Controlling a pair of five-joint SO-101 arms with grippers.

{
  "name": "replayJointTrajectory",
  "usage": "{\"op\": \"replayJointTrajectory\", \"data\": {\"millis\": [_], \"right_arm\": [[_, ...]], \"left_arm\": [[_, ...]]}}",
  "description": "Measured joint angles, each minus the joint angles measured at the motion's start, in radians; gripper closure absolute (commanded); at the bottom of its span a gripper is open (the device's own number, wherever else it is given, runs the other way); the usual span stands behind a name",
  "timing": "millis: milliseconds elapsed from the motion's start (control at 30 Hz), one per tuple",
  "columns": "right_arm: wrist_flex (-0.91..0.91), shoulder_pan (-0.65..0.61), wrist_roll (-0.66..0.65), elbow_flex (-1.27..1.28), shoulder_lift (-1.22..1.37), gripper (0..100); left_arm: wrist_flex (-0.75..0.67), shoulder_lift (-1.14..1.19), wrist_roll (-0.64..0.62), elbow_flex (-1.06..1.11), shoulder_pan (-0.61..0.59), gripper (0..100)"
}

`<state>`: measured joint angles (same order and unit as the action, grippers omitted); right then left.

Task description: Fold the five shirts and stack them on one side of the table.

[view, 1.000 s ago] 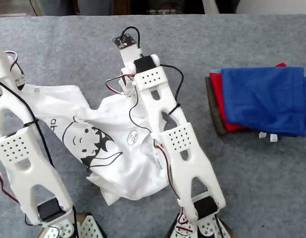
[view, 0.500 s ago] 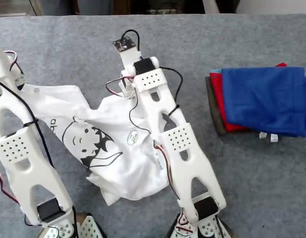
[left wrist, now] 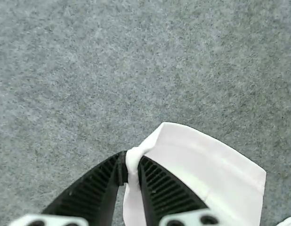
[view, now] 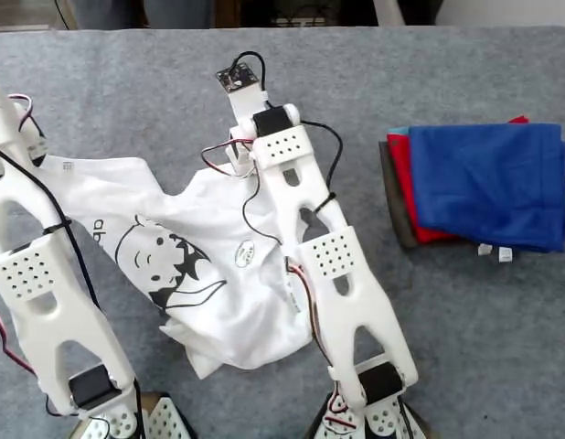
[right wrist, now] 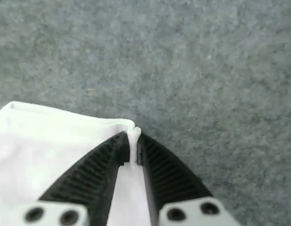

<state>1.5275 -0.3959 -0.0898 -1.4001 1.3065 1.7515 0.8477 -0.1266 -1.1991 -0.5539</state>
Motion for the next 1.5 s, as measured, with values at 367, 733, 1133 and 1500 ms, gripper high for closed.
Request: {"op": "replayJointTrajectory", "data": {"millis": [367,733,1133,1500], "right_arm": [[0.144,0.052,-0.002,-0.221,-0.187,98.6],[0.175,0.222,0.071,-0.233,-0.898,98.6],[-0.057,0.379,0.071,-0.245,-1.452,98.6],[-0.169,0.394,0.072,-0.031,-1.651,98.6]], "left_arm": [[0.006,-0.04,-0.038,-0.288,0.103,97],[0.008,-0.482,-0.081,-0.393,0.23,97],[0.008,-0.993,-0.083,-0.336,0.206,97],[0.008,-1.468,-0.035,0.242,0.063,97]]}}
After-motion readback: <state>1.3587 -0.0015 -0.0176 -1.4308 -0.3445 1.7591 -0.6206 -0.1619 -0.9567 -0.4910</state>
